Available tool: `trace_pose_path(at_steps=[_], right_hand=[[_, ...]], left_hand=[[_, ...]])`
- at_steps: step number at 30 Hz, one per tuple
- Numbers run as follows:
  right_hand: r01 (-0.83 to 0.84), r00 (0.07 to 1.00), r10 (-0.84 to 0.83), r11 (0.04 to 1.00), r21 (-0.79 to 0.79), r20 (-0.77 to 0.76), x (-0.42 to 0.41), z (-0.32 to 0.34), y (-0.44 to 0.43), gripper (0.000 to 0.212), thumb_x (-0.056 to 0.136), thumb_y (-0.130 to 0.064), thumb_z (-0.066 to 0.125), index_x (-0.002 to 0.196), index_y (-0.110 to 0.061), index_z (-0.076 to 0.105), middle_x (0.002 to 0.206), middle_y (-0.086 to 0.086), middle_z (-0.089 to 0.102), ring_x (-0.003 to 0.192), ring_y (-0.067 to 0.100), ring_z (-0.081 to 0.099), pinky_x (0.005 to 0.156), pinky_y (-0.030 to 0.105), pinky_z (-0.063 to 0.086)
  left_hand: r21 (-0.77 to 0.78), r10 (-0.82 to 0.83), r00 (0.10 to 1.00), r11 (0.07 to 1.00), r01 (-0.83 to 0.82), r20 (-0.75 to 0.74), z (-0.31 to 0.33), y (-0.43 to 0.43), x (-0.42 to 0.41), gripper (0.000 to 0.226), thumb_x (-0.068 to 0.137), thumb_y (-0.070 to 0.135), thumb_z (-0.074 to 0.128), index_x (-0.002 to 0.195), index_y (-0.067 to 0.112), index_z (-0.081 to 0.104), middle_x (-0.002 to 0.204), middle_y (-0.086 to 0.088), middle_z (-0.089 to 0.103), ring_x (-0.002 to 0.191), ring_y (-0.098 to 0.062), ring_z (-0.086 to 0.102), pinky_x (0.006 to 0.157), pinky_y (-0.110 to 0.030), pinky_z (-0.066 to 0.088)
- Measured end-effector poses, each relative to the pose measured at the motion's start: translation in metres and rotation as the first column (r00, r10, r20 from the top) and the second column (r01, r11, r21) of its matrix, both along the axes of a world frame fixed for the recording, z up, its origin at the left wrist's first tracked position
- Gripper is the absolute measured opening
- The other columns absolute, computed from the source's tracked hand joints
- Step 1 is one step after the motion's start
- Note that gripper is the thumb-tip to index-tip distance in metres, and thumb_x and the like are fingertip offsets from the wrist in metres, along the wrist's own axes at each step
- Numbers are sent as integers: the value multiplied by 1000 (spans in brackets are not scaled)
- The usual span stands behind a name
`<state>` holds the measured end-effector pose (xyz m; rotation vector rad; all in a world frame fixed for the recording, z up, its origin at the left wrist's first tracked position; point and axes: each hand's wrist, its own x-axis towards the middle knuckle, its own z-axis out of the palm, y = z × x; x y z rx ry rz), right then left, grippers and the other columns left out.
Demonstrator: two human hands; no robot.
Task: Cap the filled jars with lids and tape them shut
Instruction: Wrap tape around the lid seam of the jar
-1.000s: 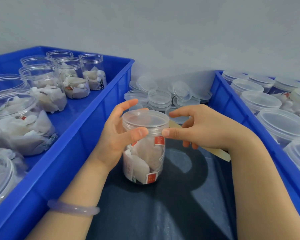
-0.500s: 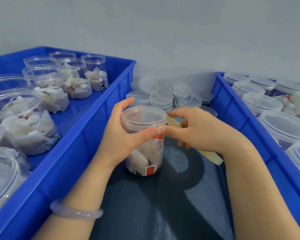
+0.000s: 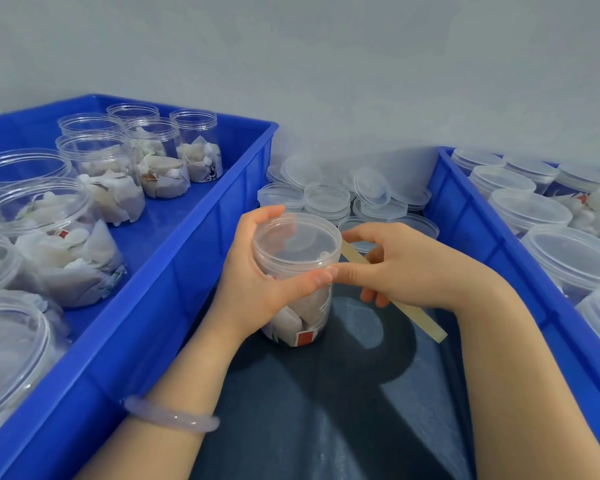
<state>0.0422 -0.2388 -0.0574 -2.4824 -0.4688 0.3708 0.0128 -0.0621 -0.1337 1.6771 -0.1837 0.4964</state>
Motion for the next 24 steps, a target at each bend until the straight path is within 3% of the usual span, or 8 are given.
trace_pose_path(at_steps=[4,7,10,14,17,24], right_hand=[[-13,998,17,998,62,-56,2,-3,-6,78,69,-58,68,138,-31,44,76,-1,72,61,7,68,68,25,55],[-22,998,29,991,133,-50,4,-4,-11,68,72,-49,68,134,-30,49,88,0,70,61,6,68,63,18,51],[-24,1000,24,989,148,-1,6,-6,-12,66,69,-52,67,130,-31,53,93,-2,68,61,3,67,60,16,50],[3,1000,-6,991,133,22,9,-9,-9,76,57,-62,65,127,-32,56,98,0,67,67,11,70,72,31,57],[0,999,-5,988,155,32,11,-12,-7,79,54,-63,66,127,-33,56,99,0,66,66,14,70,67,30,57],[39,999,-43,966,257,10,14,-18,-8,81,54,-58,74,127,-29,56,102,6,66,63,12,69,55,19,49]], left_hand=[[6,-29,1000,1000,29,-3,0,2,0,77,46,49,80,113,36,45,115,15,58,108,7,55,84,-7,42],[-8,-39,999,999,39,-14,1,4,1,78,45,48,79,114,34,45,115,13,57,108,6,55,86,-8,43],[-7,-32,999,999,32,-21,2,4,1,79,43,44,82,113,34,46,114,14,58,107,6,56,85,-8,43],[8,-54,998,999,54,-24,2,4,1,75,50,25,84,114,31,47,112,13,59,106,6,57,85,-9,44],[12,-80,996,997,81,-24,3,7,1,76,51,23,83,116,29,46,113,13,60,107,5,57,86,-10,45],[4,-85,995,996,85,-45,6,7,-1,80,42,46,79,113,31,47,111,15,59,106,8,56,86,-9,44]])
